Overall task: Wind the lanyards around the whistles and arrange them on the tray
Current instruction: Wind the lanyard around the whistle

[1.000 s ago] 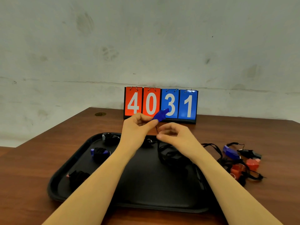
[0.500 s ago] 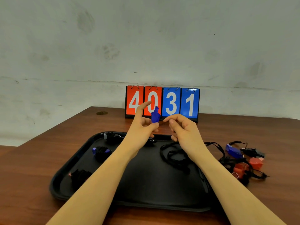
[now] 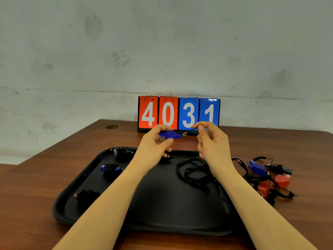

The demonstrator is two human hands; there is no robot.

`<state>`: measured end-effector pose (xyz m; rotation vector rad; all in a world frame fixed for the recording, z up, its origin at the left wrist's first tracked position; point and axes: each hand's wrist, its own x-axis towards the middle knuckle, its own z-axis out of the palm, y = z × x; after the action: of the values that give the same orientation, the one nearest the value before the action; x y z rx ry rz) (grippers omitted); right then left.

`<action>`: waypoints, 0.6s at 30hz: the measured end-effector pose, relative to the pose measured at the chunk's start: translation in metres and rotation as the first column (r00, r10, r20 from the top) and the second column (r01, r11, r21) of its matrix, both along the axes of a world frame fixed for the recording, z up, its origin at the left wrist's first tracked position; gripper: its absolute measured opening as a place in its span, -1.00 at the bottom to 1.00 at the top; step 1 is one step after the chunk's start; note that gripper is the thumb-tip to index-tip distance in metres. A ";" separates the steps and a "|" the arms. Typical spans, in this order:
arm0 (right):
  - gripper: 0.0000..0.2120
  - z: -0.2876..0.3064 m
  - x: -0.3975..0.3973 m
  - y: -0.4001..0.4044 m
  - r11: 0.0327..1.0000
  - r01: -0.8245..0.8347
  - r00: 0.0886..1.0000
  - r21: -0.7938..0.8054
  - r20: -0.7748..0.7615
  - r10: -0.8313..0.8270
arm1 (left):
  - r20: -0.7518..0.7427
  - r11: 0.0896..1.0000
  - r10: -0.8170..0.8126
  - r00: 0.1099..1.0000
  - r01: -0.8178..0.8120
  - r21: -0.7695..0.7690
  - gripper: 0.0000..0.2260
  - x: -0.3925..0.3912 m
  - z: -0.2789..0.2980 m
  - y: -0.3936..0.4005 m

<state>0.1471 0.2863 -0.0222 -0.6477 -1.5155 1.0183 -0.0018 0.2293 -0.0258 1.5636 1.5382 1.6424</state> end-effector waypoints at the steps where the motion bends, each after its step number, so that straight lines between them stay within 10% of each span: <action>1: -0.82 0.000 0.000 0.001 0.999 0.028 1.000 0.020 0.013 -0.029 | -0.019 1.000 0.021 1.000 -0.021 -0.003 -0.76 -0.001 0.000 0.000; 13: -0.74 0.003 0.003 0.004 0.996 0.005 0.998 -0.092 -0.064 -0.011 | -0.312 0.974 0.228 0.922 -0.221 0.058 -0.74 -0.004 -0.002 -0.002; 18: -0.72 0.003 0.003 0.005 0.998 0.044 0.997 -0.049 -0.060 -0.047 | -0.191 0.991 0.123 0.974 -0.130 -0.025 -0.73 0.000 0.001 -0.006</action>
<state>0.1499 0.2912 -0.0196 -0.6755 -1.4207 1.0327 -0.0021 0.2232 -0.0247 1.6738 1.7895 1.5579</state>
